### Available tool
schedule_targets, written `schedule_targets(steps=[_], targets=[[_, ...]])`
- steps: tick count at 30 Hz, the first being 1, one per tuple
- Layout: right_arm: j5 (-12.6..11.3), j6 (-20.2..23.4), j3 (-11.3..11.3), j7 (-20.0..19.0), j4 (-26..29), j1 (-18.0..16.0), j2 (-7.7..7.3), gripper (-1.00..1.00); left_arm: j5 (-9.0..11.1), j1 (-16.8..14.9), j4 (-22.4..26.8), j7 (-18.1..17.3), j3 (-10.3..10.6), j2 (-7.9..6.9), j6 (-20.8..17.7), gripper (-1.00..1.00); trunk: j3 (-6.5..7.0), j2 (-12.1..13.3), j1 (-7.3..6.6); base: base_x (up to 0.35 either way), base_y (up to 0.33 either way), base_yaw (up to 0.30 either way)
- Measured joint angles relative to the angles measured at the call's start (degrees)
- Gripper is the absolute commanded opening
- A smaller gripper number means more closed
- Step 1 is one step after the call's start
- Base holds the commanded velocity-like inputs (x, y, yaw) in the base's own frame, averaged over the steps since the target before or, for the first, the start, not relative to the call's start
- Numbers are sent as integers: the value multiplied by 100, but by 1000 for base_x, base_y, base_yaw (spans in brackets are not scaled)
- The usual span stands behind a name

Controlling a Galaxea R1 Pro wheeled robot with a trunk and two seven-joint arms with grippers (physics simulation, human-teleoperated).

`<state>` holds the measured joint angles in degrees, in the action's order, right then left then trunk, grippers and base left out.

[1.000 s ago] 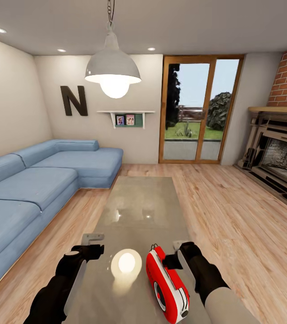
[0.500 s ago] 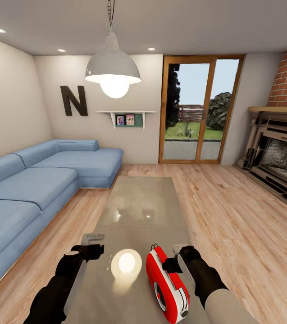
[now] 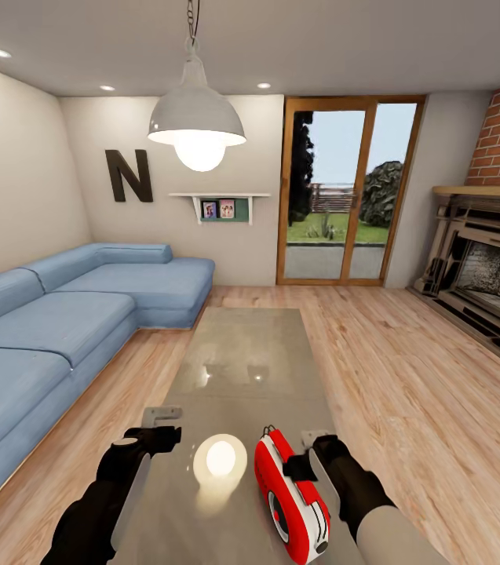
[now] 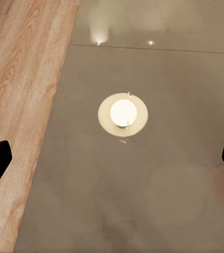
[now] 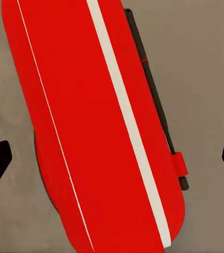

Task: Turn on the radio receiver that's on the table in the living room.

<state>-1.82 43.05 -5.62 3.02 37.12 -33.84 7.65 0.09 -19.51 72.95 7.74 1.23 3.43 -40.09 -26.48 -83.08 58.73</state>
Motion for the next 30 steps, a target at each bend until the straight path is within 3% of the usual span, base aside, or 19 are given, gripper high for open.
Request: schedule_targets(steps=[30], targets=[[6,-691,-5,-1,-695,0,0,100,0,8,-9,-9,0,-15,1,100,0,0,0,0,0,0]])
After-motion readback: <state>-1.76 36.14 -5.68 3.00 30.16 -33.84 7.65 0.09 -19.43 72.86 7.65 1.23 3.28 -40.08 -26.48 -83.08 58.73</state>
